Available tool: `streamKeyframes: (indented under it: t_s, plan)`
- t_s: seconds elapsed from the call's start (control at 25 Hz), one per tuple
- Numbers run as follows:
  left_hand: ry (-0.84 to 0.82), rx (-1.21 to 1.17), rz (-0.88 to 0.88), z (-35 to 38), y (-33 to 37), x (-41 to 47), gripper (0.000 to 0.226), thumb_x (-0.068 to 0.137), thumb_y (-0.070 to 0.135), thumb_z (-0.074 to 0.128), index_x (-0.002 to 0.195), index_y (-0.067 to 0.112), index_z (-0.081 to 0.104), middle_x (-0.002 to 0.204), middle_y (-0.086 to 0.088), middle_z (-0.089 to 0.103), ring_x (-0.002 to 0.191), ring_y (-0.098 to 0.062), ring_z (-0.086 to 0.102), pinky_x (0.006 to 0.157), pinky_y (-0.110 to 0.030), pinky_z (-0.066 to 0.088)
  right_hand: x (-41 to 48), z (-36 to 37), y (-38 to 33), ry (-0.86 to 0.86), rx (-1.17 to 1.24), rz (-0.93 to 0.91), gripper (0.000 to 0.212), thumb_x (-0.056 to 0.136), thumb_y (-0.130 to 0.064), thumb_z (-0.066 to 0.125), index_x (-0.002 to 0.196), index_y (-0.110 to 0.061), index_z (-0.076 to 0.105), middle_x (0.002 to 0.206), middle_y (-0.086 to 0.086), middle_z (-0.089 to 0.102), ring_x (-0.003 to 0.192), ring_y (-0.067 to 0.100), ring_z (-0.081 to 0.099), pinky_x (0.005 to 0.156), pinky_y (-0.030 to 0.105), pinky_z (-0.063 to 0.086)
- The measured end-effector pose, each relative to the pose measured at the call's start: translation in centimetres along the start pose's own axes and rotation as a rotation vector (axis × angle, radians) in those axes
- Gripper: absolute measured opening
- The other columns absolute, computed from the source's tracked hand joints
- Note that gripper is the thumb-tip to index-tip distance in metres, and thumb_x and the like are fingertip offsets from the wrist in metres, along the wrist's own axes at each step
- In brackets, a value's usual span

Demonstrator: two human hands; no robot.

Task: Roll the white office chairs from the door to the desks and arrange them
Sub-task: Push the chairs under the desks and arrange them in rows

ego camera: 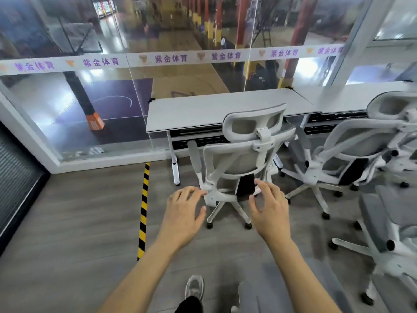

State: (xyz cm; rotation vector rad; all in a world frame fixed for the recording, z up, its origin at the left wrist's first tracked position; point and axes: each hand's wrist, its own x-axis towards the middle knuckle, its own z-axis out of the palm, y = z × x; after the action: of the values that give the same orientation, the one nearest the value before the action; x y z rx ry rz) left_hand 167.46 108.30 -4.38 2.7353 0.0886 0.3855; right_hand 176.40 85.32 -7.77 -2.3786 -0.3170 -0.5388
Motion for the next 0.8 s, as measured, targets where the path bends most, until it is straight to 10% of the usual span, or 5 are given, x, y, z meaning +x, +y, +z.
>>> streamKeyframes:
  t_s: [0.56,0.8]
  plan:
    - [-0.155,-0.103,0.151,8.7,-5.7,27.3,0.048,0.099,0.041,0.034,0.145,0.028,0.039,0.147,0.007,0.044,0.135,-0.017,0.040,0.112,-0.036,0.034,24.5,10.3,8.1,-0.045,-0.165,0.217,0.045,0.092,-0.023,0.061,0.136,-0.018,0.055,0.131,0.009,0.058,0.111,0.037,0.057,0.094,0.053,0.047]
    - [-0.265,-0.016,0.065,14.5,-4.9,32.5,0.062,0.100,0.050,0.014,0.155,0.024,0.021,0.160,-0.003,0.029,0.149,-0.029,0.020,0.123,-0.046,0.011,30.8,11.4,13.7,-0.114,-0.240,0.337,0.041,0.100,-0.023,0.042,0.140,-0.017,0.048,0.148,0.011,0.048,0.132,0.036,0.046,0.104,0.051,0.038]
